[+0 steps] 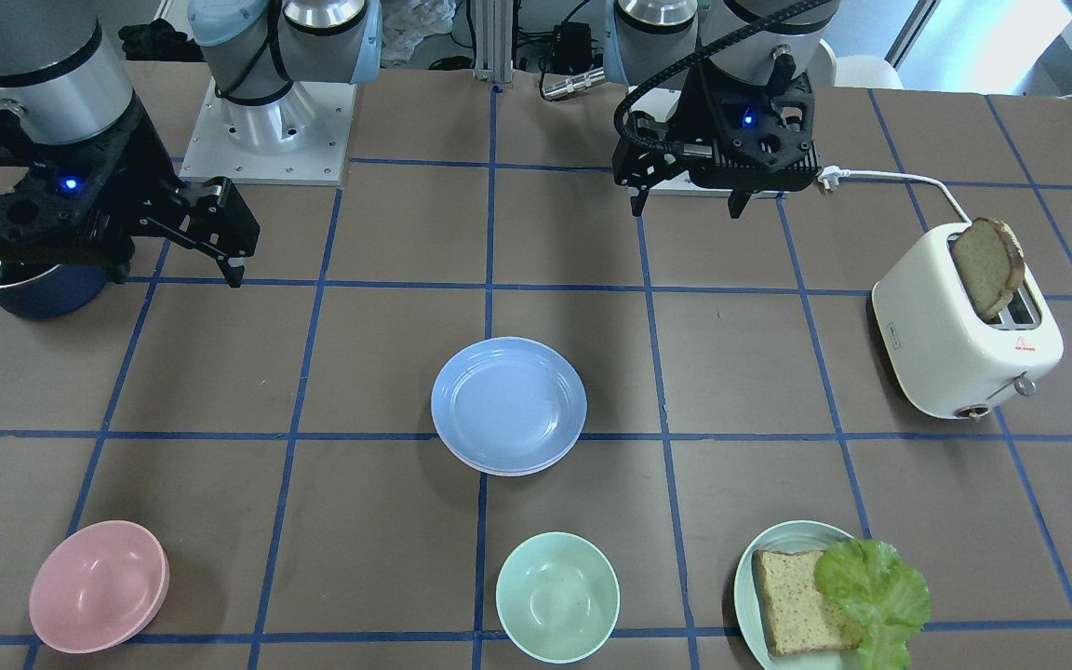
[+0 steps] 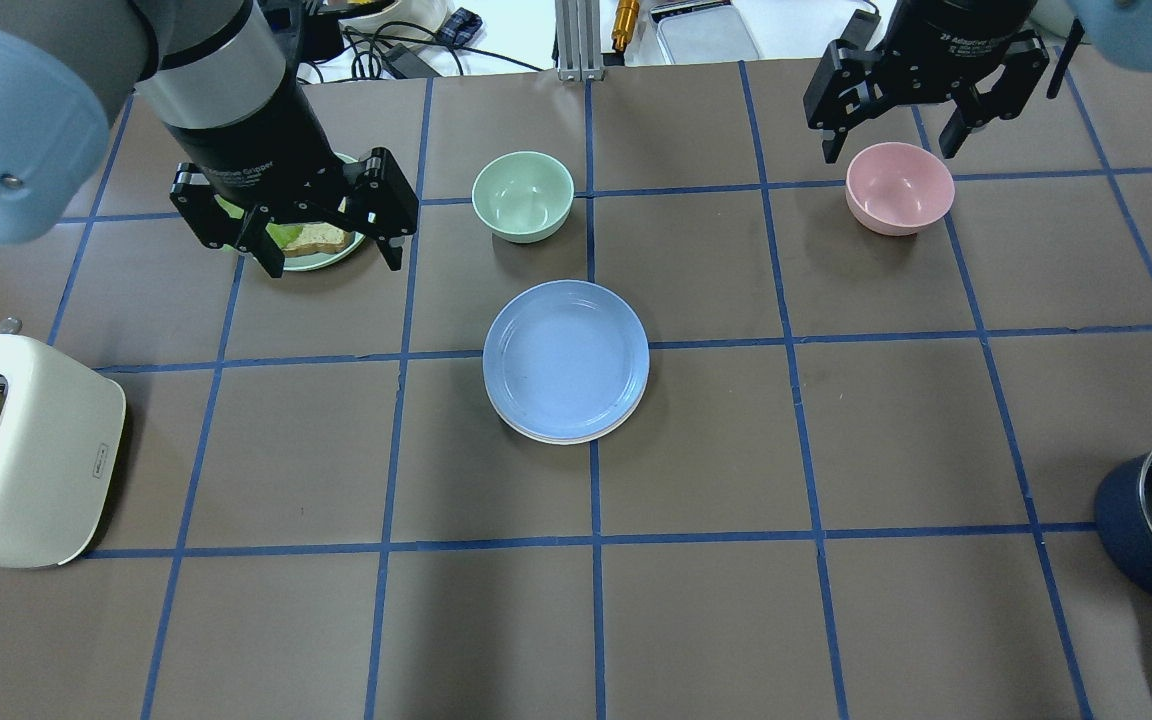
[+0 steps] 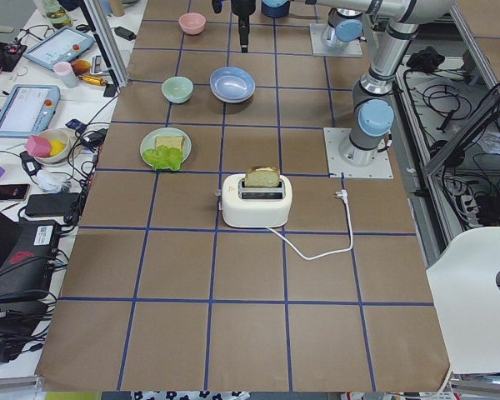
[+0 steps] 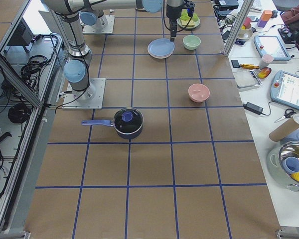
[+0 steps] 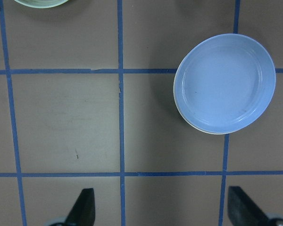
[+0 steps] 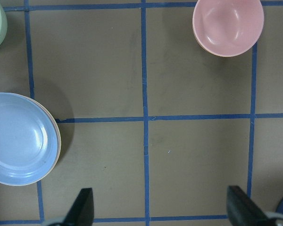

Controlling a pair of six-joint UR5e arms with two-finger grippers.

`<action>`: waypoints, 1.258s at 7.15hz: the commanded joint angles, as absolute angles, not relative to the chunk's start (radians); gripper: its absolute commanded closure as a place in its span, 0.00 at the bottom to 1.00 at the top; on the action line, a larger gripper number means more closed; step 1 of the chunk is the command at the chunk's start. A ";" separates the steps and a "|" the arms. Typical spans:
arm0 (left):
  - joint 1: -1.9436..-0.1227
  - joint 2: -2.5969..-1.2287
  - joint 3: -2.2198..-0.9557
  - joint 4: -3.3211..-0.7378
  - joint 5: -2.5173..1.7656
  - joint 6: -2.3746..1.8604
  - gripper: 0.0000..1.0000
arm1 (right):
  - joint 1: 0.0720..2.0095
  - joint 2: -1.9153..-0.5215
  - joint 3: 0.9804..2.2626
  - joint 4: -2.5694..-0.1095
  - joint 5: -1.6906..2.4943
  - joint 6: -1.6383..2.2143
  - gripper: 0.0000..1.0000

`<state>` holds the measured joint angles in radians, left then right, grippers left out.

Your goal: Stack three plates with pink and blue

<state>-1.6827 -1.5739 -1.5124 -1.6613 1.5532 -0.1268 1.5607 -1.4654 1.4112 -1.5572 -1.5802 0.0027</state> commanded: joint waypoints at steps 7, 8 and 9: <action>-1.683 -1.574 -1.516 -1.660 1.552 -0.140 0.00 | 1.566 -1.489 1.431 -1.559 -1.574 0.055 0.00; -1.683 -1.574 -1.516 -1.661 1.552 -0.141 0.00 | 1.566 -1.512 1.465 -1.575 -1.571 0.057 0.00; -1.683 -1.574 -1.516 -1.661 1.552 -0.141 0.00 | 1.566 -1.520 1.491 -1.597 -1.572 0.058 0.00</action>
<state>-1.6827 -1.5739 -1.5155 -1.6608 1.5524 -0.1400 1.5657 -1.5052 1.4578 -1.5749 -1.5725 0.0523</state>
